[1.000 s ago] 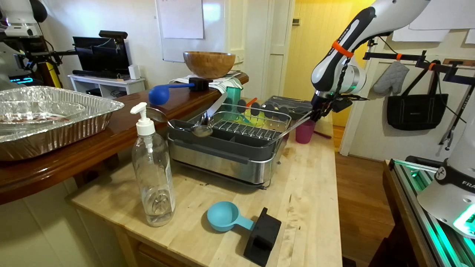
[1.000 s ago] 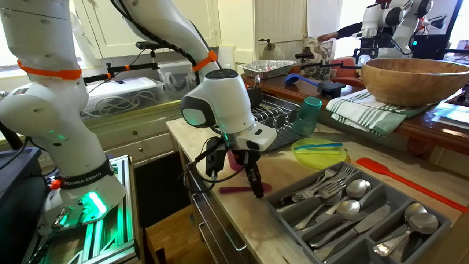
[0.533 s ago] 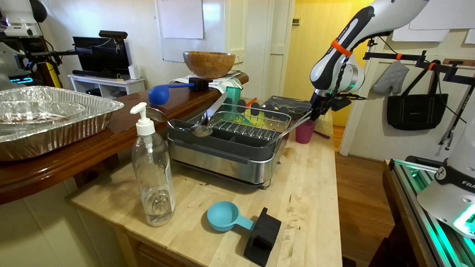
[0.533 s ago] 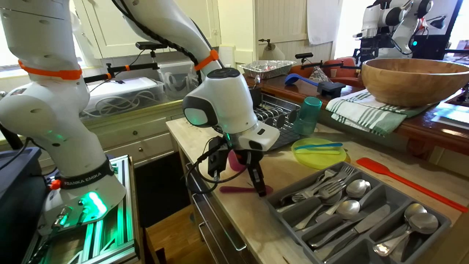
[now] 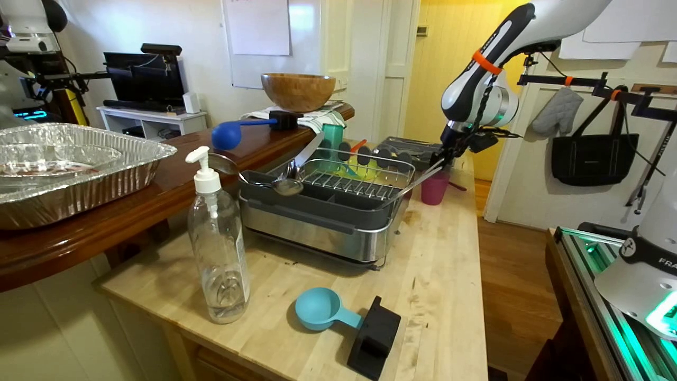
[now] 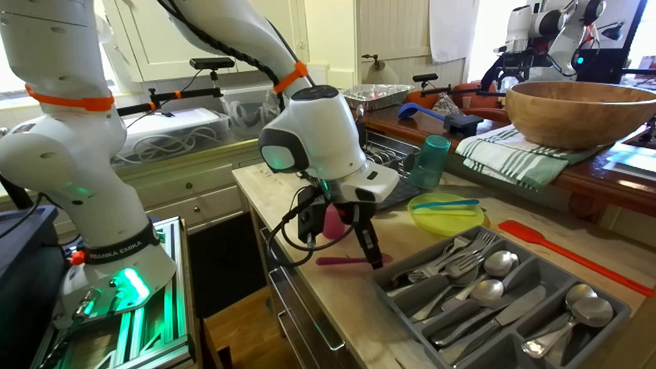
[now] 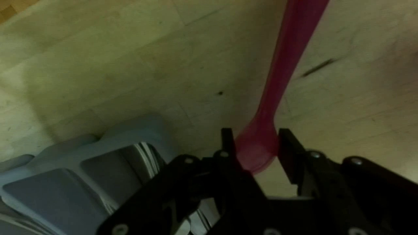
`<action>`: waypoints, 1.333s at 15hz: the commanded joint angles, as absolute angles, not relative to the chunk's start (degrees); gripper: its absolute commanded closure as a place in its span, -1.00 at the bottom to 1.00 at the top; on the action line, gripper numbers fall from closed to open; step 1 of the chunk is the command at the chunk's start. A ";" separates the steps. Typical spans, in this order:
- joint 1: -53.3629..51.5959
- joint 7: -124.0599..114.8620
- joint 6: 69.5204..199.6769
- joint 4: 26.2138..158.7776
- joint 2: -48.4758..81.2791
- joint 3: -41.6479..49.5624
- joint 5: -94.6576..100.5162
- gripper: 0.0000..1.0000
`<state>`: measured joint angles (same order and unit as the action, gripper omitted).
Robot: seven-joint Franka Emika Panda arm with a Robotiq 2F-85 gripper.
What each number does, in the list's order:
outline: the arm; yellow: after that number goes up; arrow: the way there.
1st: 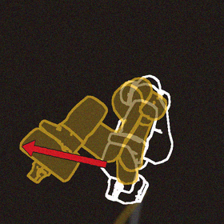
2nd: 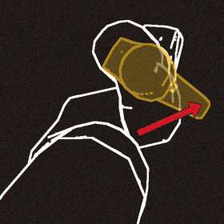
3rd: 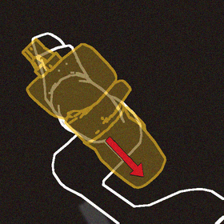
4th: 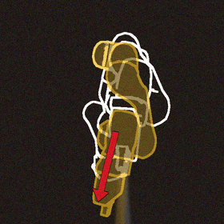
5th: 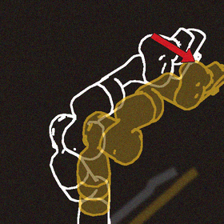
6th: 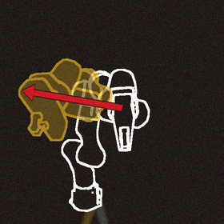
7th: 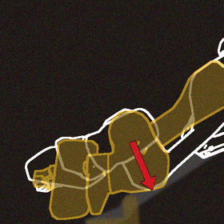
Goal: Take the purple spoon out of the purple cup then place it back in the cup.
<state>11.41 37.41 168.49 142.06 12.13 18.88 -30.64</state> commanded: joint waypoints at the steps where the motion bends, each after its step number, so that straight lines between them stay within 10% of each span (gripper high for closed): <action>1: 11.08 38.40 169.06 142.73 8.97 19.49 -29.03 0.74; 20: 4.20 38.97 183.73 153.49 -9.98 13.21 -22.29 0.74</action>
